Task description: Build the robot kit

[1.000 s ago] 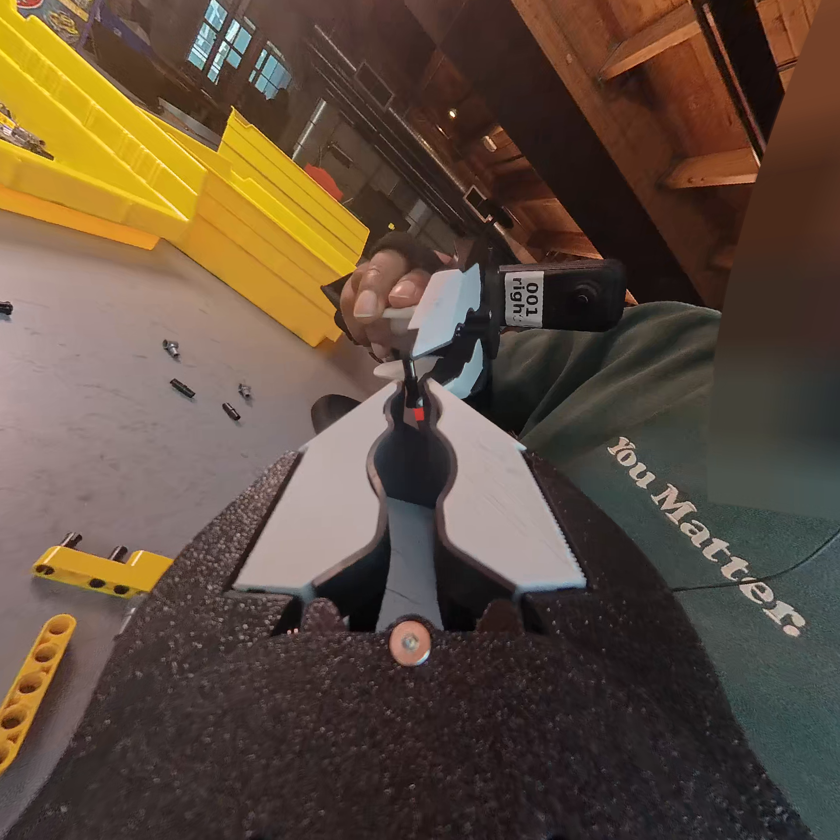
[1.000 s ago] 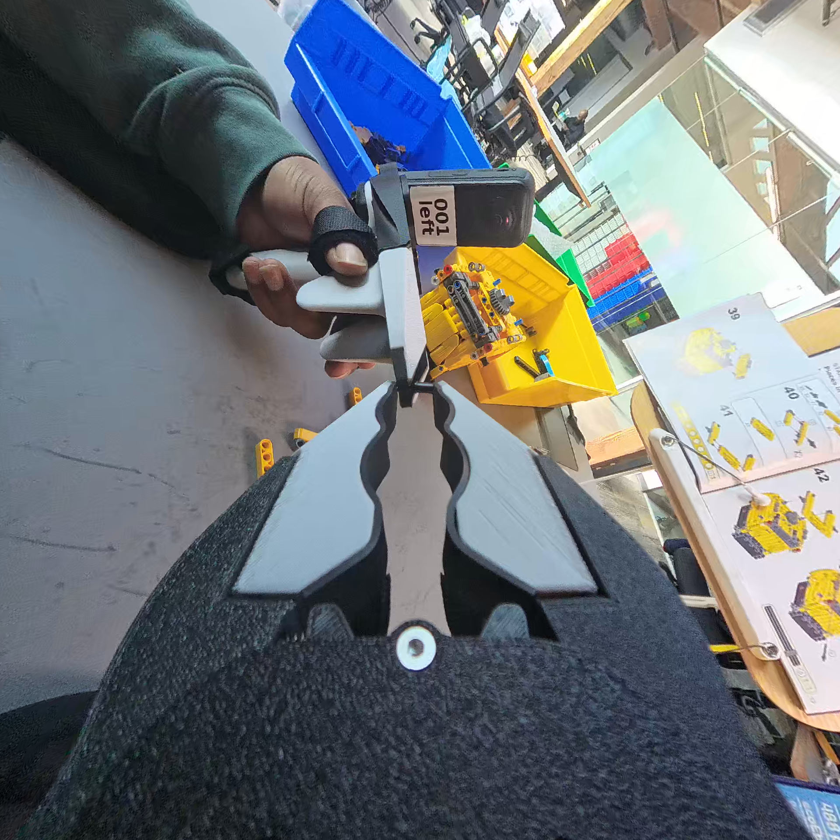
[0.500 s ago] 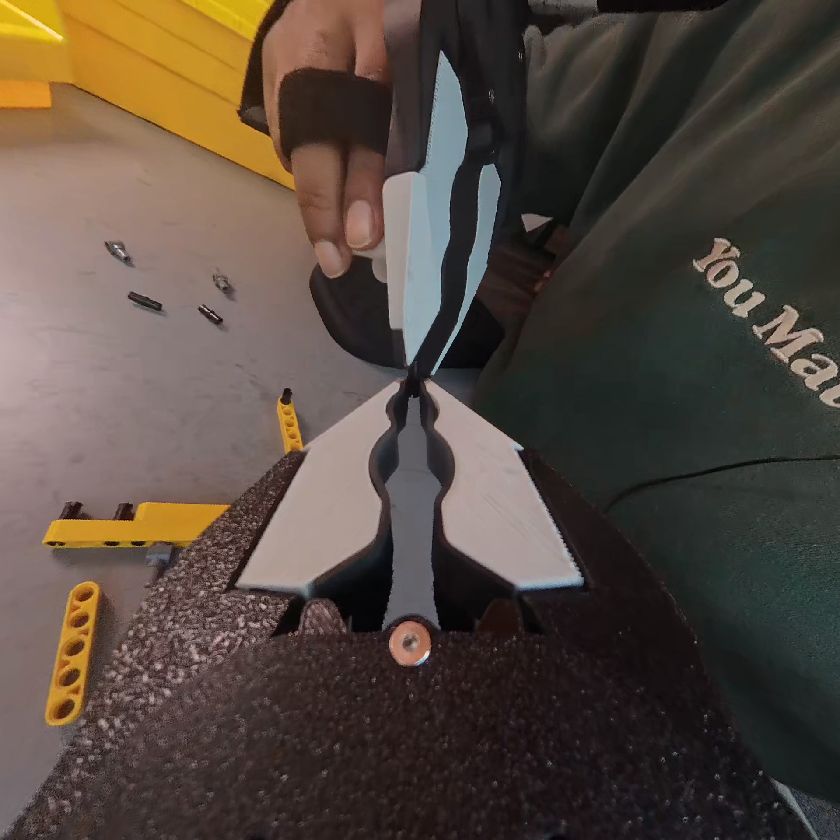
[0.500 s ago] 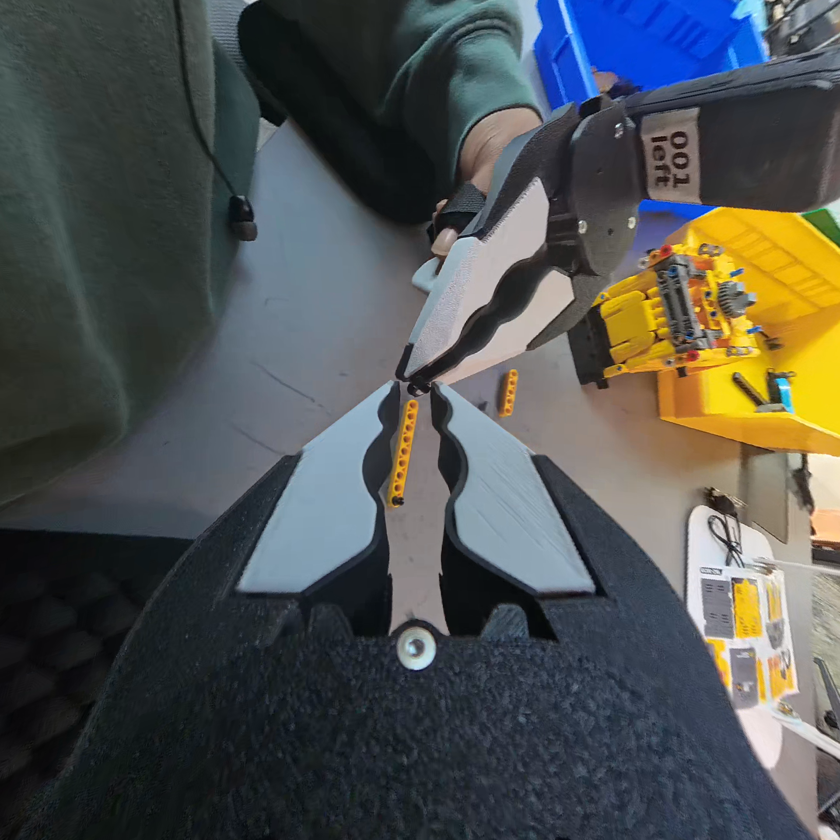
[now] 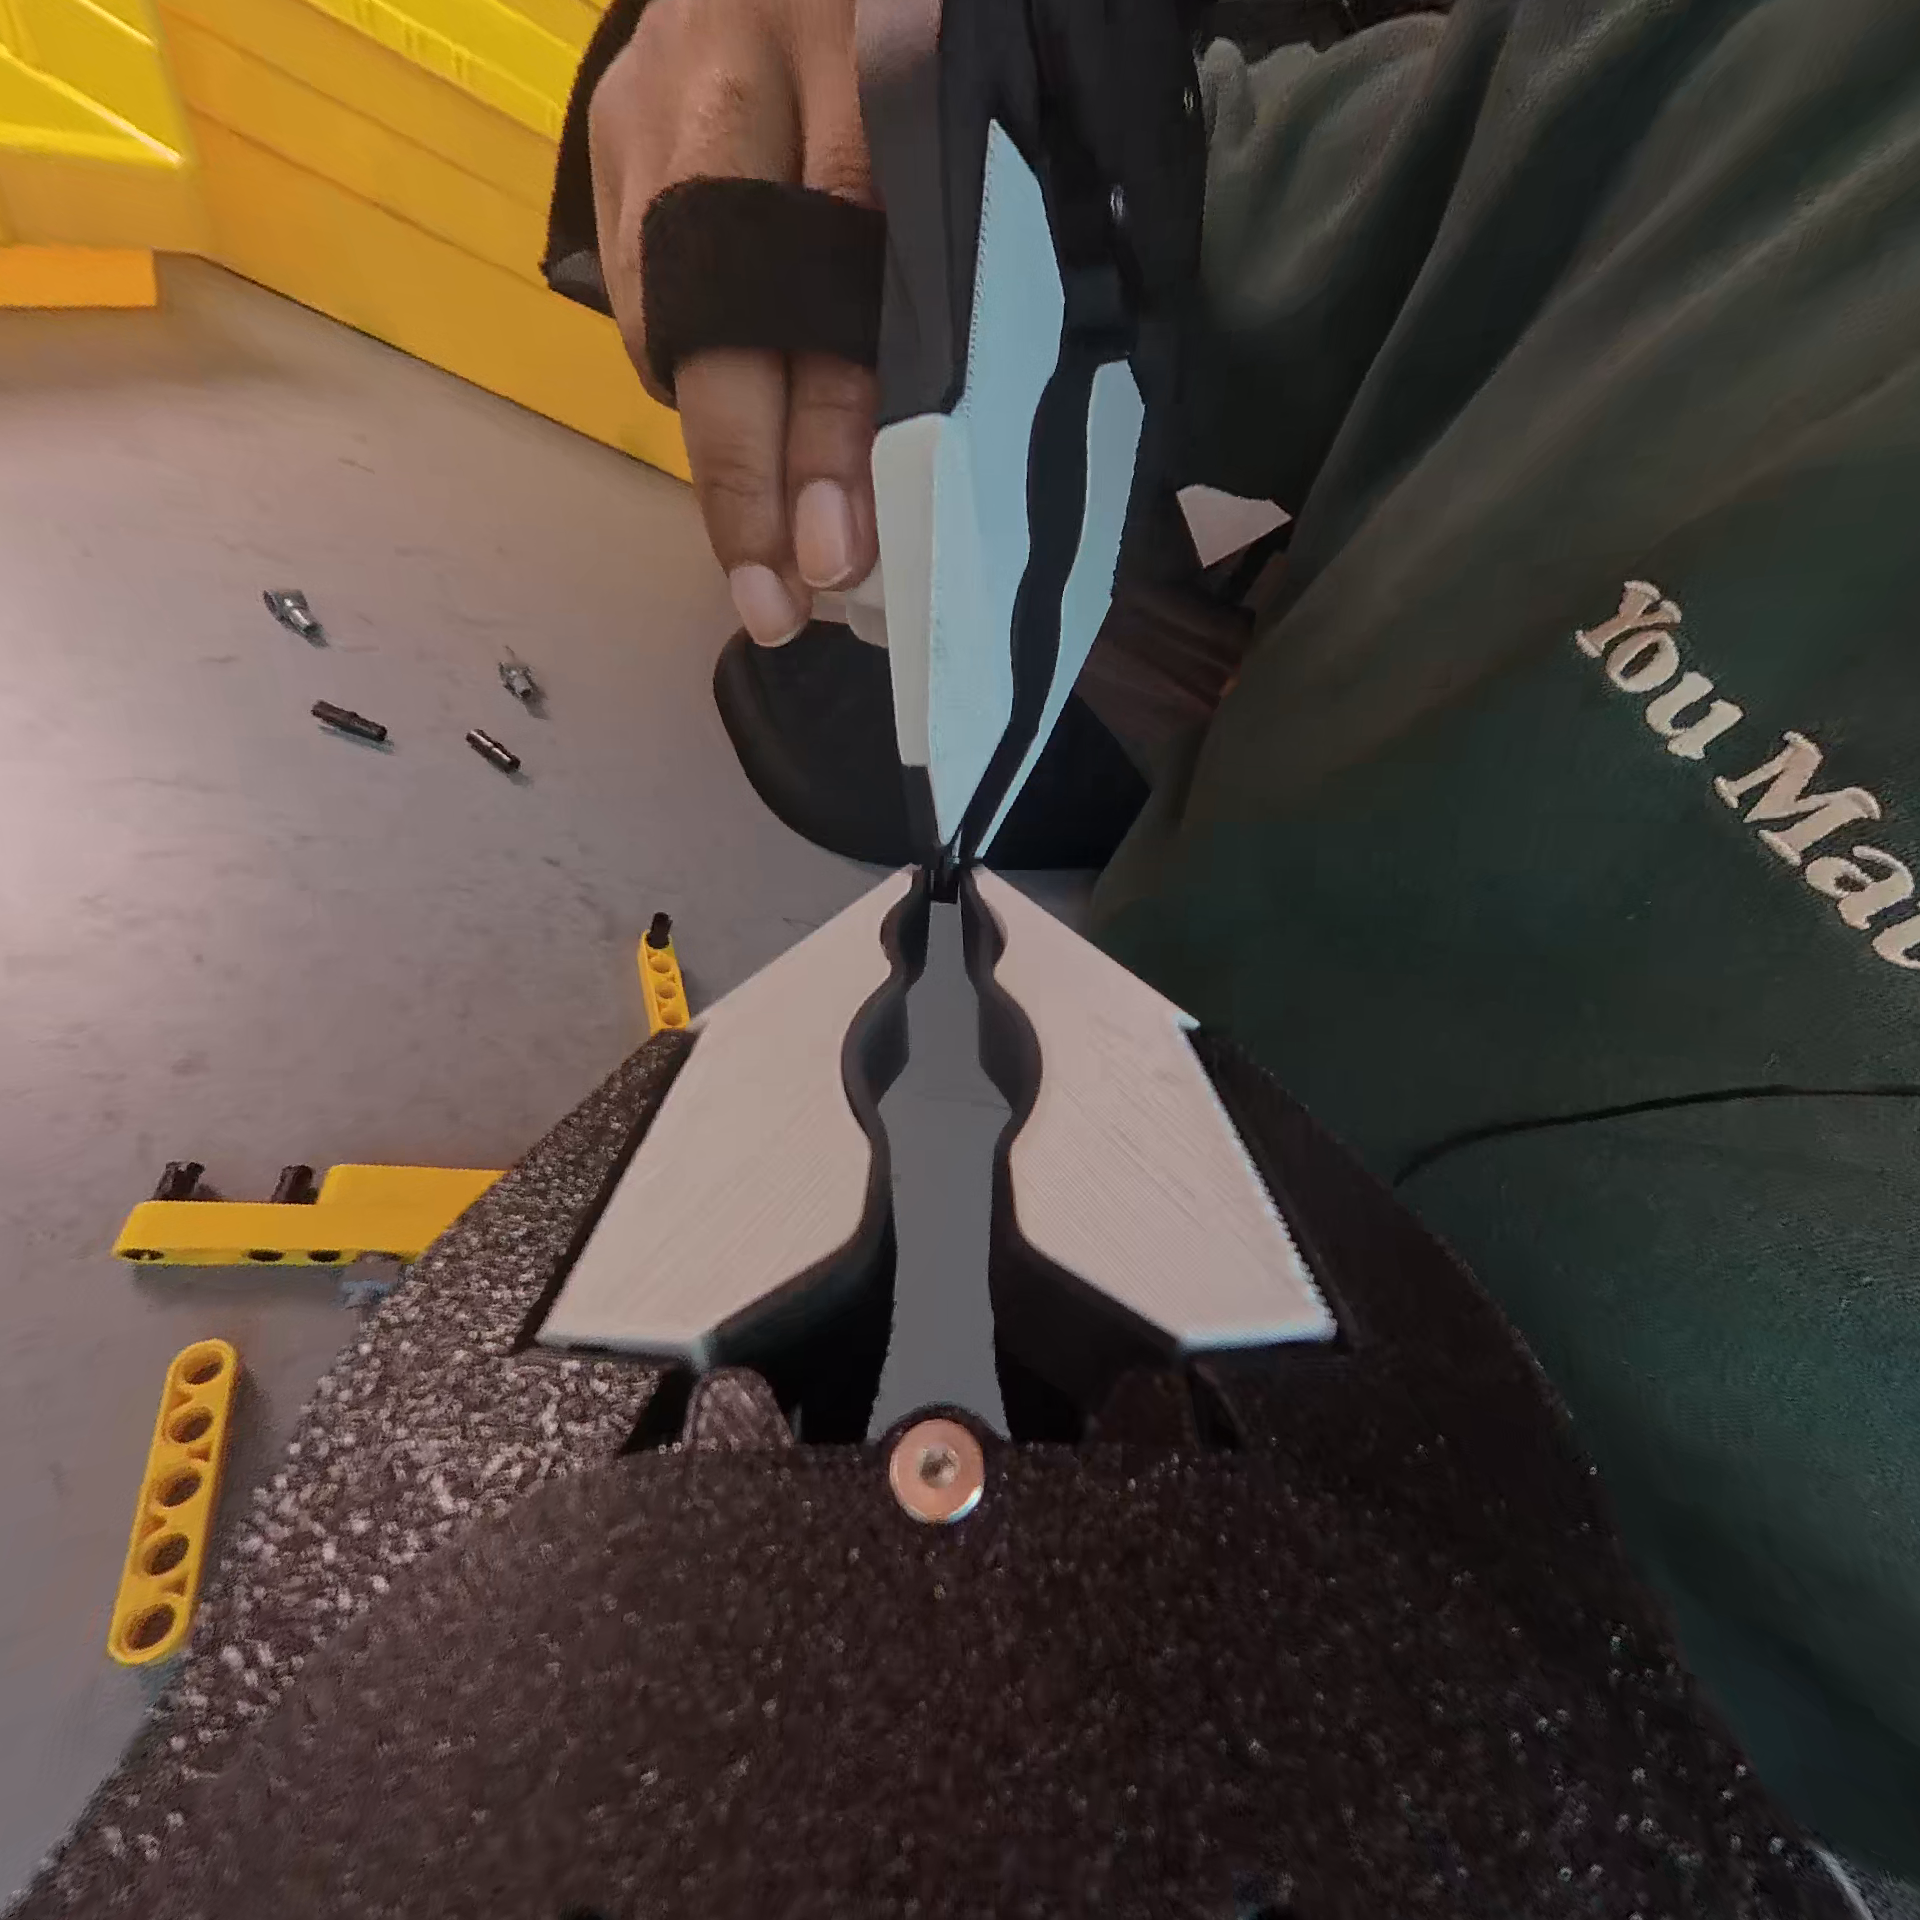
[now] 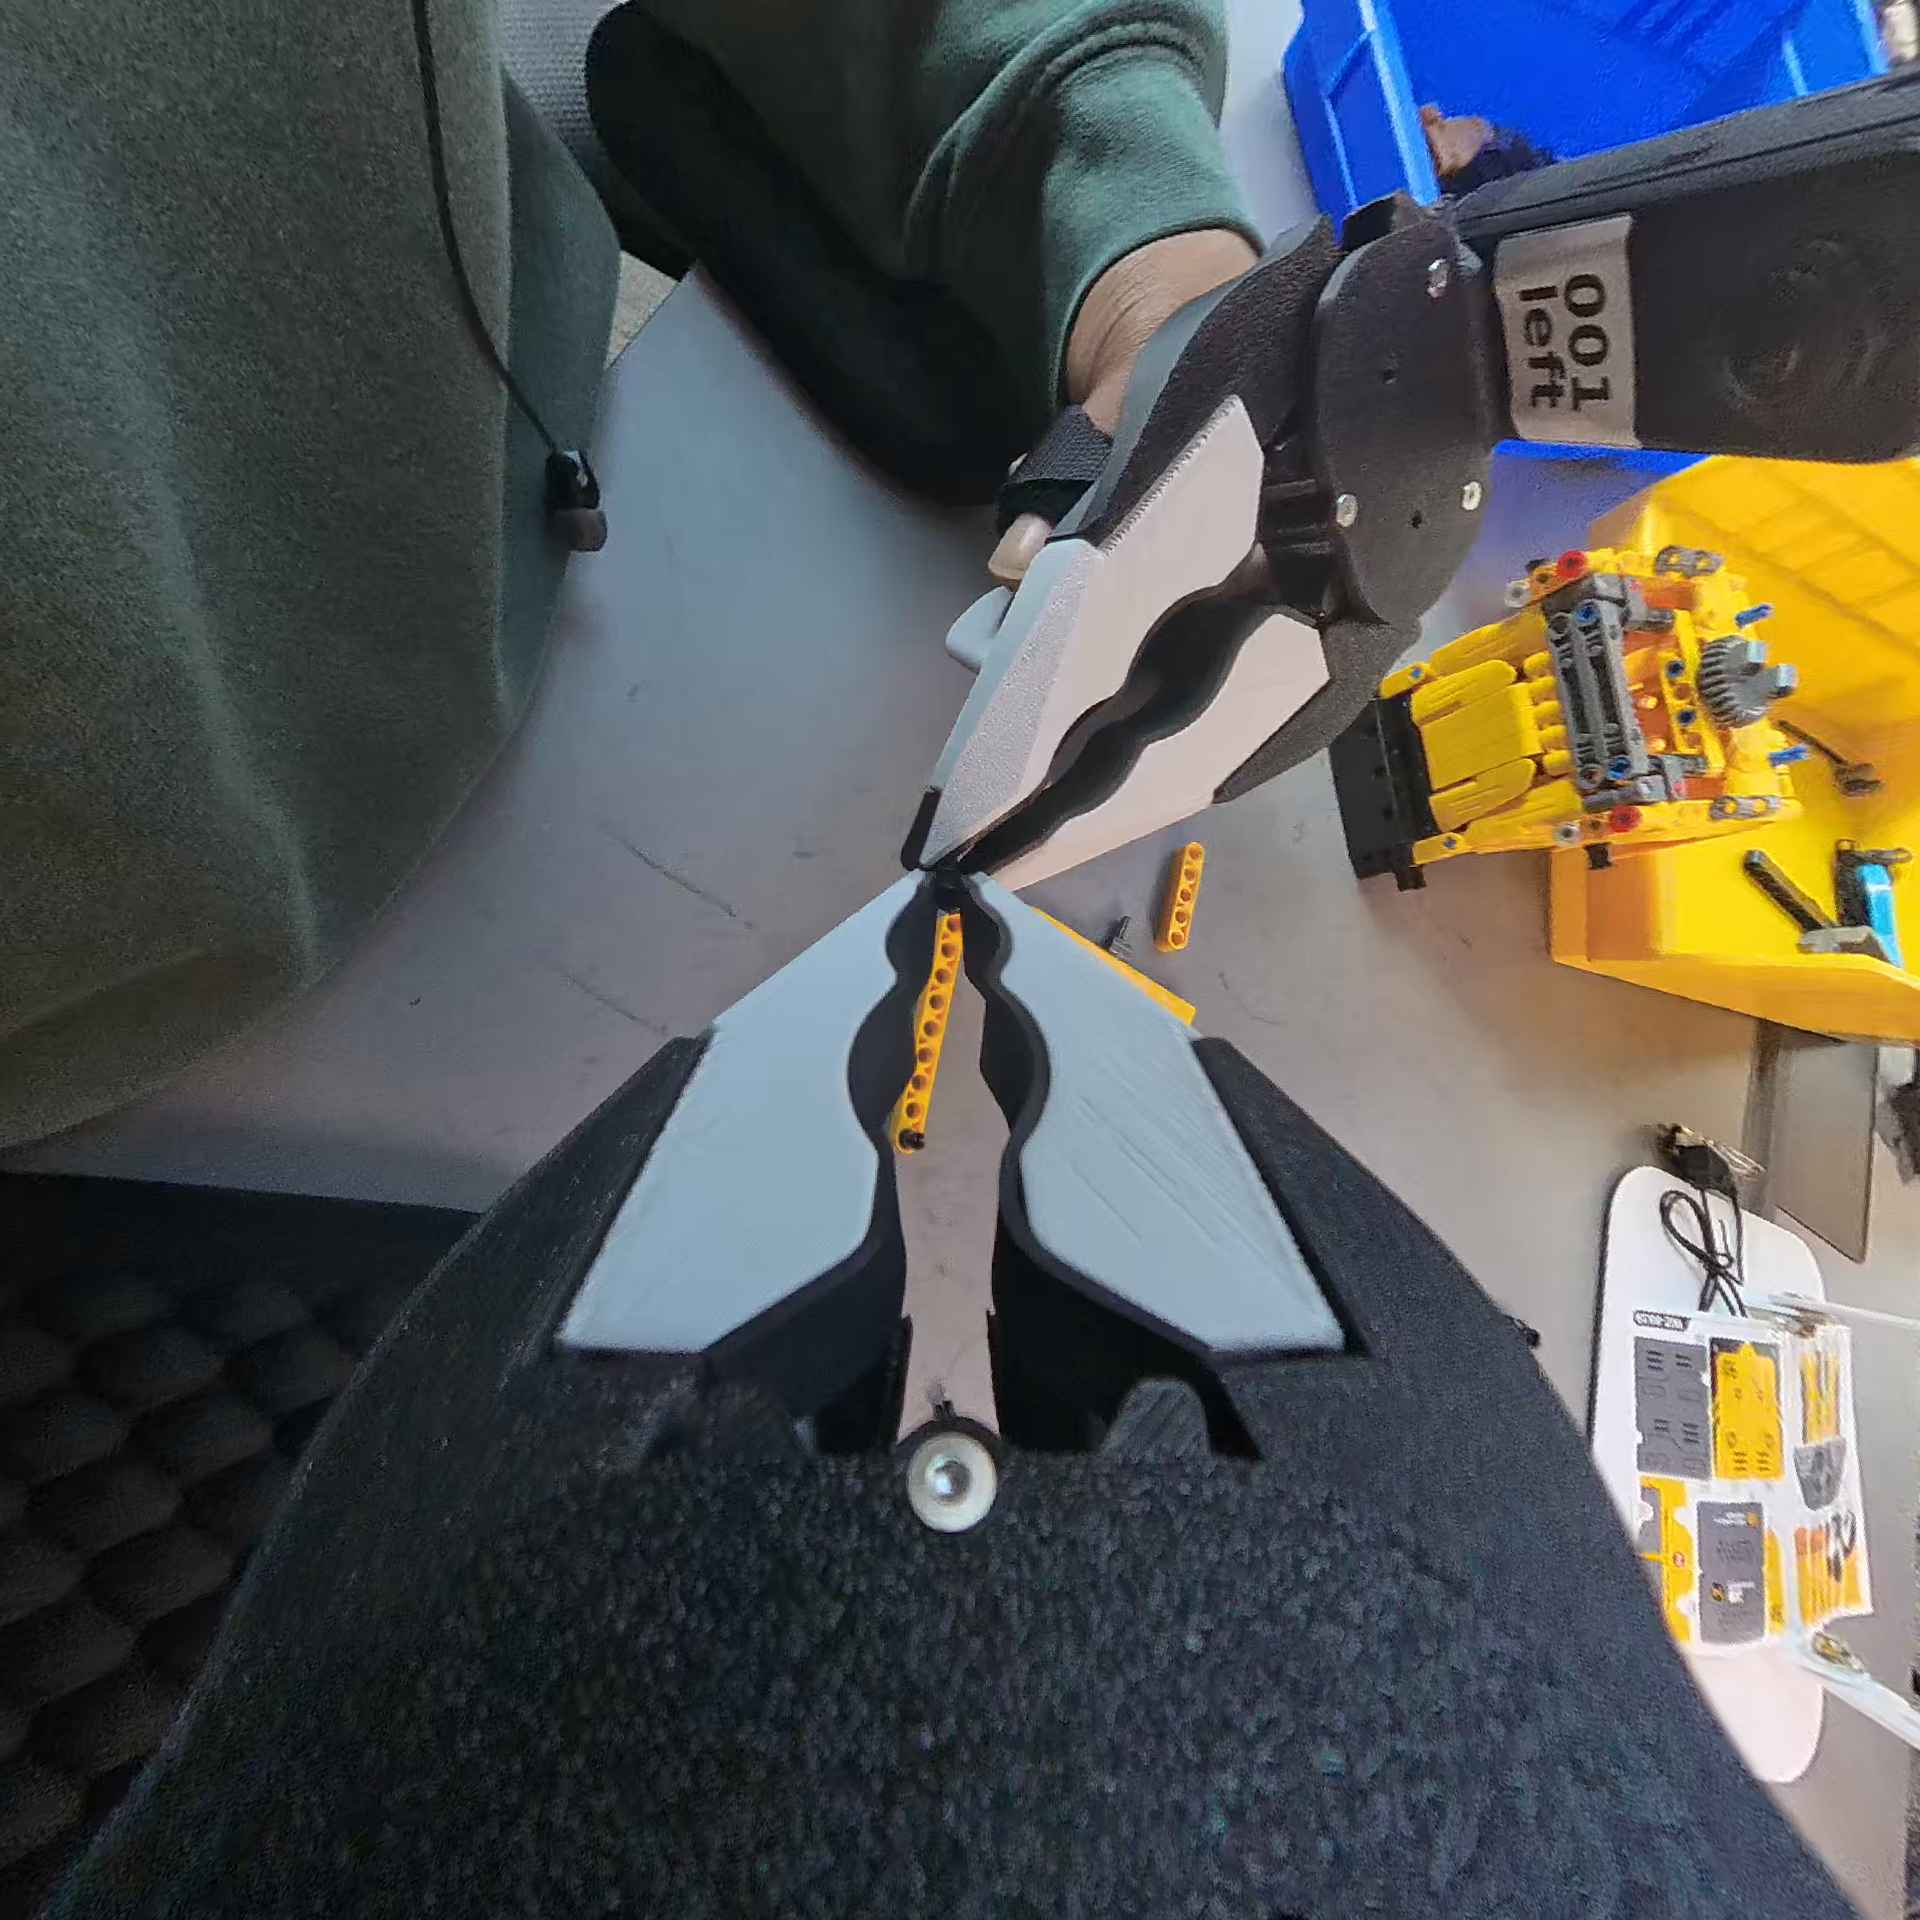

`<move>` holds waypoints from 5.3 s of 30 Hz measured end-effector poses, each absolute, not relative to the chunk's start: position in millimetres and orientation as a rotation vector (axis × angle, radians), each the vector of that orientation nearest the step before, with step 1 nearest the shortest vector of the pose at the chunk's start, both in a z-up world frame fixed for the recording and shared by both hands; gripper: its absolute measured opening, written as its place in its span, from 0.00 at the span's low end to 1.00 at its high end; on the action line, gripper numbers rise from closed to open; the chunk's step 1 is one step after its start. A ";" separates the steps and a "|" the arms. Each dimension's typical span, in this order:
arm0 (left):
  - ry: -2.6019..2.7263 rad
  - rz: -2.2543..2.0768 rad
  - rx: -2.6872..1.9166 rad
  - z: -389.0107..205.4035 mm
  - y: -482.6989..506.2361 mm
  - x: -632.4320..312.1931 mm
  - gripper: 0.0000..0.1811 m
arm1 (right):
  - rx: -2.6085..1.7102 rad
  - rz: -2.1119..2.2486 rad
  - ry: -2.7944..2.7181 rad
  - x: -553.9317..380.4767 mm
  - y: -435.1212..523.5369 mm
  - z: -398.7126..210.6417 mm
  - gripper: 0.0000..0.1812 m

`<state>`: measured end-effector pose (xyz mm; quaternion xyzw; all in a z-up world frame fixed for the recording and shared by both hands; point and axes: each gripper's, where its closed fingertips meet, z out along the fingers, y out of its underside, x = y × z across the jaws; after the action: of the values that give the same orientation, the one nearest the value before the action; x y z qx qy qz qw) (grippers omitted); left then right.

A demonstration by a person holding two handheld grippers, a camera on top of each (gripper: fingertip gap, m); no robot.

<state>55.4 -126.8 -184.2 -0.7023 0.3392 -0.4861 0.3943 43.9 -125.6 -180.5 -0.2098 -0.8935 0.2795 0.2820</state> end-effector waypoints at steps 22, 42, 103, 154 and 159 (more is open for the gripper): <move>0.920 -1.023 -1.743 -185.9 -119.4 52.9 0.02 | -0.773 0.949 -2.259 46.6 -120.6 -177.5 0.06; 0.961 -1.043 -1.657 -179.1 -126.9 59.3 0.02 | -0.751 0.998 -2.206 45.2 -127.4 -171.2 0.03; 1.060 -0.580 -2.056 -255.1 -98.5 20.2 0.10 | -1.279 0.971 -2.116 45.0 -40.1 -235.4 0.03; 1.128 -0.661 -2.156 -258.3 -101.2 42.6 0.10 | -1.251 0.707 -2.472 67.0 -69.9 -236.0 0.03; 1.144 -0.625 -2.159 -258.9 -99.3 42.8 0.11 | -1.251 0.707 -2.474 67.9 -70.9 -236.4 0.03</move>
<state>42.8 -99.3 -258.9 -0.8155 0.4318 -0.2360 0.3047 67.9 -70.9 -236.4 -0.4331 -0.8562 0.2448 0.1398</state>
